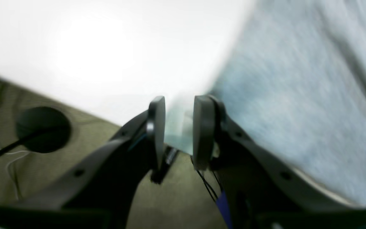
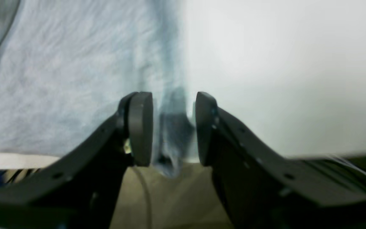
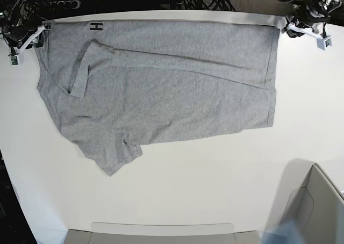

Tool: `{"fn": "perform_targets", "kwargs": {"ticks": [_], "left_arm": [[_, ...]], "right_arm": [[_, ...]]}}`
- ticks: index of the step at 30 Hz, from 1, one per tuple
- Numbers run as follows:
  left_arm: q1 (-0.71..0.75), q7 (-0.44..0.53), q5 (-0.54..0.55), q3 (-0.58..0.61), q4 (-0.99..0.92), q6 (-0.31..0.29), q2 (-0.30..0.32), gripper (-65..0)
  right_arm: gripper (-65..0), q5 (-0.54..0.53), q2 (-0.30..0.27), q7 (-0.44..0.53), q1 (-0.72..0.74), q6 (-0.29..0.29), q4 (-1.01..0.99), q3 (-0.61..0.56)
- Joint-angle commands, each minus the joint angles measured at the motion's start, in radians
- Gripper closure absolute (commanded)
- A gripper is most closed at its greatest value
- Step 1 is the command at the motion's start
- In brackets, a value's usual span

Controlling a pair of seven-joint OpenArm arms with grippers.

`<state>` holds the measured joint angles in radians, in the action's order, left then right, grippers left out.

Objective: Fold the T-shirt properly
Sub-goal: 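Release the shirt and move both grippers toward the hem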

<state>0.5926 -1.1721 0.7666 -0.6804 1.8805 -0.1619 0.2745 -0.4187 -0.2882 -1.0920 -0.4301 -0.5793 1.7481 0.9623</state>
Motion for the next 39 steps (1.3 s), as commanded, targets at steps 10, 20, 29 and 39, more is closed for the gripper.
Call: {"fn": "perform_targets", "kwargs": {"ticks": [10,20,29,39], "left_arm": [[-0.128,0.011,0.009,-0.031,0.083,-0.008,-0.022,-16.4],[-0.426,0.013,0.003,0.159,0.075,0.002,-0.016,-16.7],[-0.455,0.011,0.003,0.19,0.046,-0.001,-0.014,-16.7],[-0.461,0.011,0.003,0.242,0.04,-0.005,-0.008,-16.7]], "right_arm": [[-22.9,-0.001,-0.019,0.014,0.138,-0.003,0.206,0.077],[-22.9,0.234,-0.078,0.019,0.583,0.0,0.033,-0.386],[-22.9,0.485,-0.009,0.416,0.911,0.012,-0.569,-0.668],[-22.9,0.495,-0.009,0.806,1.025,0.238,-1.18,-0.699]]}}
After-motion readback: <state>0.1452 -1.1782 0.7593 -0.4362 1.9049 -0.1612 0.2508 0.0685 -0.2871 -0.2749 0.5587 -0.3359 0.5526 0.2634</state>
